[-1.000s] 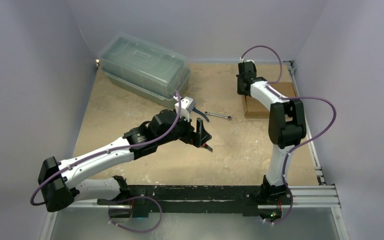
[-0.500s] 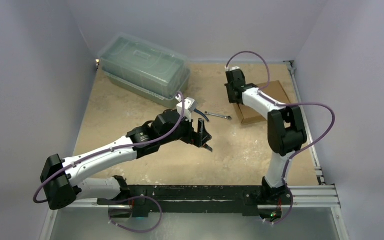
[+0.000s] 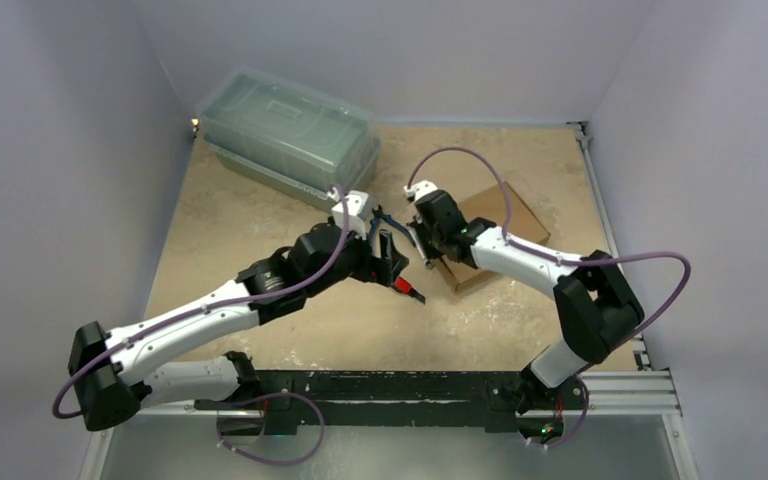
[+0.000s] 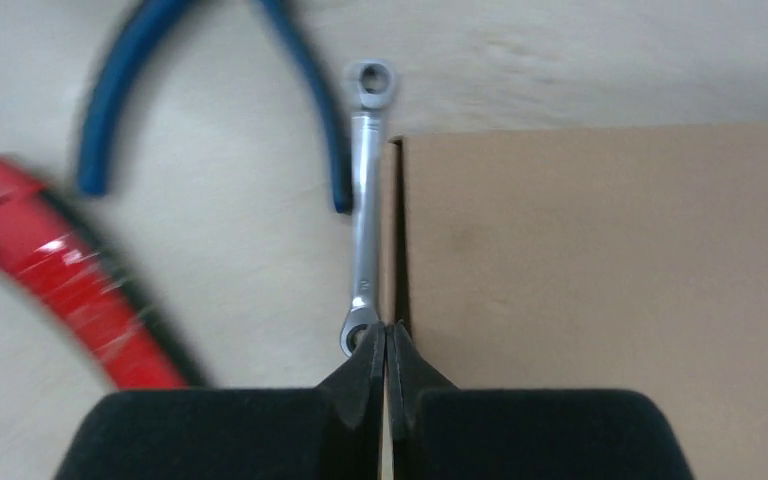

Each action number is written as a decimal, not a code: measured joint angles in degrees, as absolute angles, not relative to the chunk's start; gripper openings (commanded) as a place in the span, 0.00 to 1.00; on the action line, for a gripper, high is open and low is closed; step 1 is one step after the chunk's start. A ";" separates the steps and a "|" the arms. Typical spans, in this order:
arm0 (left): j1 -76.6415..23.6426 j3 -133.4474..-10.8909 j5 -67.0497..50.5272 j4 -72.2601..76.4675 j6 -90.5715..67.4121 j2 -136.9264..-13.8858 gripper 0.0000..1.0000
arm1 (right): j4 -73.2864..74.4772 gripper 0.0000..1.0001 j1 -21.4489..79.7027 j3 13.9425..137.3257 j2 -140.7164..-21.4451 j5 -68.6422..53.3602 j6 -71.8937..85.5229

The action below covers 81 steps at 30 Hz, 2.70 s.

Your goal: Unpack the express box

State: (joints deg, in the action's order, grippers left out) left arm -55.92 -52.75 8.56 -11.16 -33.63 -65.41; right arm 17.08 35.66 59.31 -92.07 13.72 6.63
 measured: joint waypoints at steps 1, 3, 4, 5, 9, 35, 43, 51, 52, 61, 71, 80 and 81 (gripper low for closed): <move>-55.92 -52.12 10.48 -11.35 -33.89 -63.68 0.86 | 16.78 0.01 37.32 58.54 -91.35 12.95 6.72; -55.92 -50.61 14.55 -11.75 -34.72 -59.31 0.86 | 16.08 0.06 41.28 56.75 -89.71 11.05 6.90; -55.92 -50.04 16.51 -11.88 -35.22 -57.43 0.86 | 15.59 0.12 42.78 55.77 -88.75 9.65 7.27; -55.92 -49.74 17.82 -11.99 -35.59 -56.21 0.86 | 15.07 0.18 43.99 54.61 -87.59 8.23 7.73; -55.92 -48.58 24.08 -12.88 -38.09 -51.75 0.87 | 14.98 0.41 45.71 49.23 -81.52 3.81 10.50; -48.99 -71.46 5.28 -13.69 -36.12 -93.65 0.97 | 23.14 0.99 6.26 34.37 -45.58 10.70 37.63; -47.05 -84.60 0.05 -15.77 -30.96 -109.84 0.97 | 18.63 0.99 1.17 28.12 -46.68 -1.28 38.96; -45.89 -82.89 -3.55 -15.18 -30.98 -113.82 0.93 | 9.37 0.93 0.36 23.68 -53.65 -14.39 35.59; -45.95 -81.97 -4.03 -14.28 -31.18 -113.82 0.93 | 8.23 0.92 0.34 23.70 -54.72 -15.42 35.03; -47.79 -72.97 -5.54 -8.23 -35.73 -109.71 0.97 | 4.38 0.99 0.21 27.59 -64.95 -22.57 29.65; -49.63 -73.12 -0.80 -15.64 -31.97 -103.31 0.93 | 7.01 0.99 0.25 30.41 -63.48 -18.02 29.45; -48.93 -68.90 -1.72 -14.35 -32.34 -99.48 0.94 | 8.45 0.97 0.25 29.43 -61.34 -19.22 29.91; -48.73 -67.96 -2.33 -14.28 -32.34 -98.76 0.93 | 8.78 0.96 0.25 29.23 -61.06 -19.33 29.87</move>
State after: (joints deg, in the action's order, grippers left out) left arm -48.73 -67.96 -2.33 -14.28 -32.34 -98.76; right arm 8.78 0.25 29.23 -61.06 -19.33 29.87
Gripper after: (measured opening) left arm 0.947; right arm 0.987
